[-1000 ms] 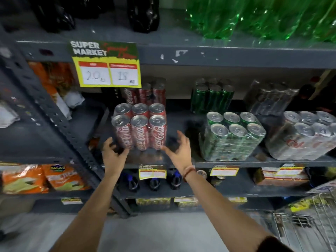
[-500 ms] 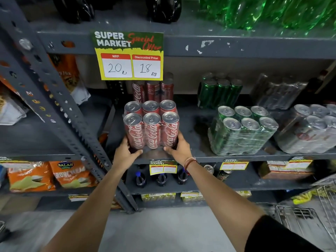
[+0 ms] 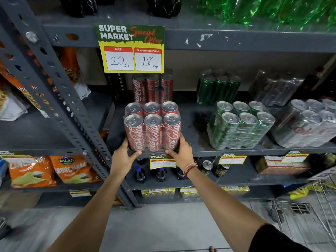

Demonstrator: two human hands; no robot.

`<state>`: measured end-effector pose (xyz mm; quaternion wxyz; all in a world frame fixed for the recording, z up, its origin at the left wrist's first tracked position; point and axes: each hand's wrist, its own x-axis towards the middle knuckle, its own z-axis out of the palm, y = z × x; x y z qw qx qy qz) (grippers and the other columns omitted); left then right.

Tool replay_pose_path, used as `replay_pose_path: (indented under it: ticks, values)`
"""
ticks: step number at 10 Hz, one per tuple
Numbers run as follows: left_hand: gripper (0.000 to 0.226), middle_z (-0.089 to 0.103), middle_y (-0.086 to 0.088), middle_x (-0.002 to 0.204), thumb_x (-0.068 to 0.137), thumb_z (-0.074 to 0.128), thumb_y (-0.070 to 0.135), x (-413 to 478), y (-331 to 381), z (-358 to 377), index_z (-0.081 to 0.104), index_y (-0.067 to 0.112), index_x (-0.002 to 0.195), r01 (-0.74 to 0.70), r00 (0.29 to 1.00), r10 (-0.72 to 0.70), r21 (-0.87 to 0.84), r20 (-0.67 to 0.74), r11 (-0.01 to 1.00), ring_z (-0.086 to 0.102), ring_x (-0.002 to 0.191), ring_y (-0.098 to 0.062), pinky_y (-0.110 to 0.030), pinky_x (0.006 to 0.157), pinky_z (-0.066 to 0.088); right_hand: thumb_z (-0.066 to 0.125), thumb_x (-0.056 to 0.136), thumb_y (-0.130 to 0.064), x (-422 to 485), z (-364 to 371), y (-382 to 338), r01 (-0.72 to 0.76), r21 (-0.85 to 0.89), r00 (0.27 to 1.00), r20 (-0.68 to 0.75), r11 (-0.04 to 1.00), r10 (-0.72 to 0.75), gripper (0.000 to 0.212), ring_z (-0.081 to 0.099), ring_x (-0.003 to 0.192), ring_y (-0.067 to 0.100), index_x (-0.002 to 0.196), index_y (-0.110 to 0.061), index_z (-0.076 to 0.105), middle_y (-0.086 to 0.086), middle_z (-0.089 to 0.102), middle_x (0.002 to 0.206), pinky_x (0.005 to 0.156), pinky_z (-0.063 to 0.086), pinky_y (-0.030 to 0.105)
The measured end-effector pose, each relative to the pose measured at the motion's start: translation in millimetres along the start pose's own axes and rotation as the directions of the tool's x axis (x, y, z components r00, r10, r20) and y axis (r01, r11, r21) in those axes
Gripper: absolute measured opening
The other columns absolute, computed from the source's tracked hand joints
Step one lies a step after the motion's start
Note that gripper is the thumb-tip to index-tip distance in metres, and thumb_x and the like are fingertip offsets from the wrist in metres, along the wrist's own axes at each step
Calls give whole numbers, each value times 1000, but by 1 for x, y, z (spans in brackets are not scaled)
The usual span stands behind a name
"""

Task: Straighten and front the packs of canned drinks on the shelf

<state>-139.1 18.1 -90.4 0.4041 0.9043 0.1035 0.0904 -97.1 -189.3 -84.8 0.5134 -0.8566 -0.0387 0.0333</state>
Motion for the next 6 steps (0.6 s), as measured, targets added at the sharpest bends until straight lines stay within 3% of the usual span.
replay_pose_path:
  ticks: [2,4,5,6]
  values:
    - [71,67,-19,120,85,71,27,-5,1,-2,37,5,143,-6,1000,6,100,-3,995,64,108,-36,-42,87,51,73,80,-9,-3,0,-1,-14,-81,1000,0,997,14,73,50,117,31,141,-9,32,19,59,121,101,40,38]
    - [68,62,-22,128,86,69,19,-9,13,-2,36,1,142,16,1000,-14,124,-17,992,59,115,-39,-43,93,48,75,77,-9,-4,-6,-8,-10,-165,1000,11,986,12,63,51,118,34,131,-3,41,20,59,122,99,41,37]
    - [50,64,-24,120,86,67,20,-15,26,-3,49,1,129,97,995,-96,203,-14,974,60,110,-42,-46,89,50,71,81,-19,-13,-19,-19,28,-327,1000,18,945,-23,41,54,112,37,114,-1,55,22,62,114,92,46,41]
    - [31,68,-22,108,88,62,28,-18,45,-11,64,3,106,206,979,-189,362,-83,909,63,100,-43,-44,77,50,60,87,-19,-22,-44,-38,114,-413,987,-53,904,-149,20,63,96,37,99,-4,65,20,68,103,81,54,41]
